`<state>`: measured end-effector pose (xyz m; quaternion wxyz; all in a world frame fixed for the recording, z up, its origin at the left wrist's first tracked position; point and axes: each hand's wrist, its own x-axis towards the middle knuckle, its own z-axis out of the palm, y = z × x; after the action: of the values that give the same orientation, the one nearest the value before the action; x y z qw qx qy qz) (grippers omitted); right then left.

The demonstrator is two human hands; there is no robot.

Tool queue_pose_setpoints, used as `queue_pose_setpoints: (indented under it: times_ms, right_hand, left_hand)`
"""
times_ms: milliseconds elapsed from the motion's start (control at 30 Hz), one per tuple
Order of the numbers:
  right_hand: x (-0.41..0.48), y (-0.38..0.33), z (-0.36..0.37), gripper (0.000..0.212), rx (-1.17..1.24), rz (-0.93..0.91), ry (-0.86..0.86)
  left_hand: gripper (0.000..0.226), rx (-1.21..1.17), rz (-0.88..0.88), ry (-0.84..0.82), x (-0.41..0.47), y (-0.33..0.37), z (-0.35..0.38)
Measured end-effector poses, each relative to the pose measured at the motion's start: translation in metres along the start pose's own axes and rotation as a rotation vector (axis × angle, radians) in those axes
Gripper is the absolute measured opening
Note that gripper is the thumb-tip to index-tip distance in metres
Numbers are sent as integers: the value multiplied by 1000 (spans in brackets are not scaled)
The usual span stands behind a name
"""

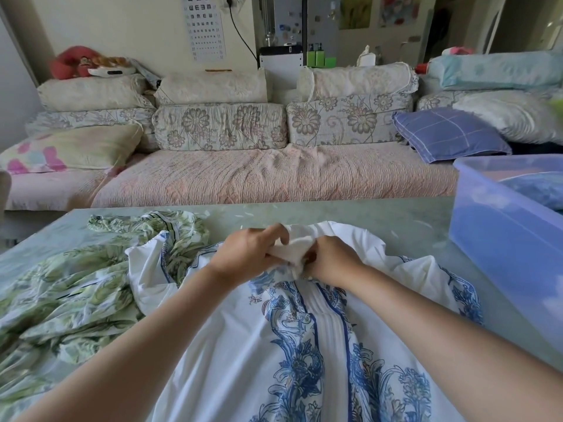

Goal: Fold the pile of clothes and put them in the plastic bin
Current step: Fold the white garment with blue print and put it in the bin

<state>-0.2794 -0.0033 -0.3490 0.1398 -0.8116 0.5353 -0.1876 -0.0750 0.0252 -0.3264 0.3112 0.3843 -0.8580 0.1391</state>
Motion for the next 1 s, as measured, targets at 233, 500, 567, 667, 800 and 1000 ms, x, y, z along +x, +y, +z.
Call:
queue_pose_setpoints:
  times_ms: [233, 500, 567, 667, 800, 1000]
  right_hand:
    - [0, 7, -6, 38, 36, -55, 413]
    - [0, 14, -27, 33, -174, -127, -340]
    - [-5, 16, -30, 22, 8, 38, -706]
    - [-6, 6, -31, 18, 266, 153, -534]
    - [-2, -5, -6, 24, -22, -182, 116]
    - [-15, 8, 22, 100, -280, -56, -604]
  left_hand:
    - [19, 165, -187, -313, -7, -6, 8]
    - [18, -78, -354, -848, 0, 7, -13]
    - [20, -308, -480, -1297, -1, 11, -20]
    - [21, -396, -577, -1074, -2, 9, -15]
    - [26, -87, -543, -418, -6, -9, 12]
    - [80, 281, -524, -1019, -36, -47, 32]
